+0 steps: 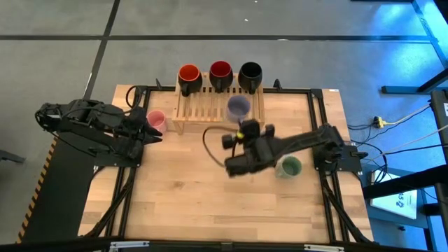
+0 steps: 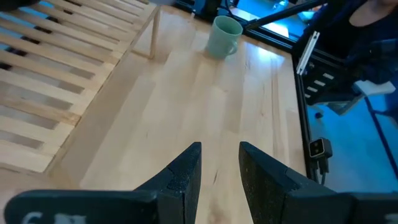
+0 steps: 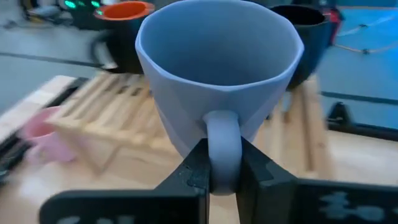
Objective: Place coffee mugs
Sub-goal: Put the blue mug on the shelf
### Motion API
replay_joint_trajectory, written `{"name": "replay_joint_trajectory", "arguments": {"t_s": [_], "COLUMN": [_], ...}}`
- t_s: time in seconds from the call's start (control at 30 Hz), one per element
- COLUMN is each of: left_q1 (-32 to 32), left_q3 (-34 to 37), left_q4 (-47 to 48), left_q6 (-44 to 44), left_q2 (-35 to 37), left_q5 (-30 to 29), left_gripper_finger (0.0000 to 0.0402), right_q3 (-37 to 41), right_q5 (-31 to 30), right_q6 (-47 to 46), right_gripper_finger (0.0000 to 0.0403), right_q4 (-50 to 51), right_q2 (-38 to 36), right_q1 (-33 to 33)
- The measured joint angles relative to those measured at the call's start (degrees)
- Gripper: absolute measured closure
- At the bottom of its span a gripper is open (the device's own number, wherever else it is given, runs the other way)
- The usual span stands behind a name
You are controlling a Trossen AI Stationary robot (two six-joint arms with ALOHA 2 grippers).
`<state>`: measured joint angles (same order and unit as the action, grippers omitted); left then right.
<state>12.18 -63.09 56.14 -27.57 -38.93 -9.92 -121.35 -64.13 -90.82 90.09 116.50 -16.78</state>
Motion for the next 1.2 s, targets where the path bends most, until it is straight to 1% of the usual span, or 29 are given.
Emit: {"name": "replay_joint_trajectory", "arguments": {"t_s": [0.13,0.33,0.43,0.53,0.77,0.97,1.1,1.2], "left_q1": [-0.01,0.01,-0.02,-0.02,-0.02,-0.01,-0.02,-0.01], "left_q3": [0.00,0.00,0.00,0.00,0.00,0.00,0.00,0.00], "left_q4": [0.00,-0.02,-0.02,-0.02,-0.07,-0.09,-0.09,-0.09], "left_q6": [1.06,1.15,1.13,1.13,1.11,1.07,1.05,1.00], "left_q2": [-0.01,-0.01,-0.01,-0.01,-0.11,-0.11,-0.11,-0.11], "left_q5": [-0.02,-1.11,-1.55,-1.55,-1.58,-1.59,-1.59,-1.59], "left_gripper_finger": [0.0299,0.0299,0.0299,0.0299,0.0299,0.0299,0.0299,0.0299], "right_q3": [5.24,16.87,20.25,20.82,20.80,21.27,21.72,21.72], "right_q5": [1.61,2.72,3.88,3.91,6.75,7.12,8.84,8.91], "right_q6": [-0.01,-8.55,-10.79,-10.65,-3.81,-3.37,-3.00,-1.66], "right_gripper_finger": [0.0380,0.0380,0.0380,0.0380,0.0380,0.0380,0.0380,0.0380], "right_q4": [-0.10,0.01,-0.24,-1.03,-5.96,-6.88,-7.83,-8.99], "right_q2": [-3.90,-9.12,-10.30,-10.35,-9.93,-9.52,-9.50,-9.50], "right_q1": [3.22,4.10,4.38,5.14,8.73,11.31,11.67,11.59]}}
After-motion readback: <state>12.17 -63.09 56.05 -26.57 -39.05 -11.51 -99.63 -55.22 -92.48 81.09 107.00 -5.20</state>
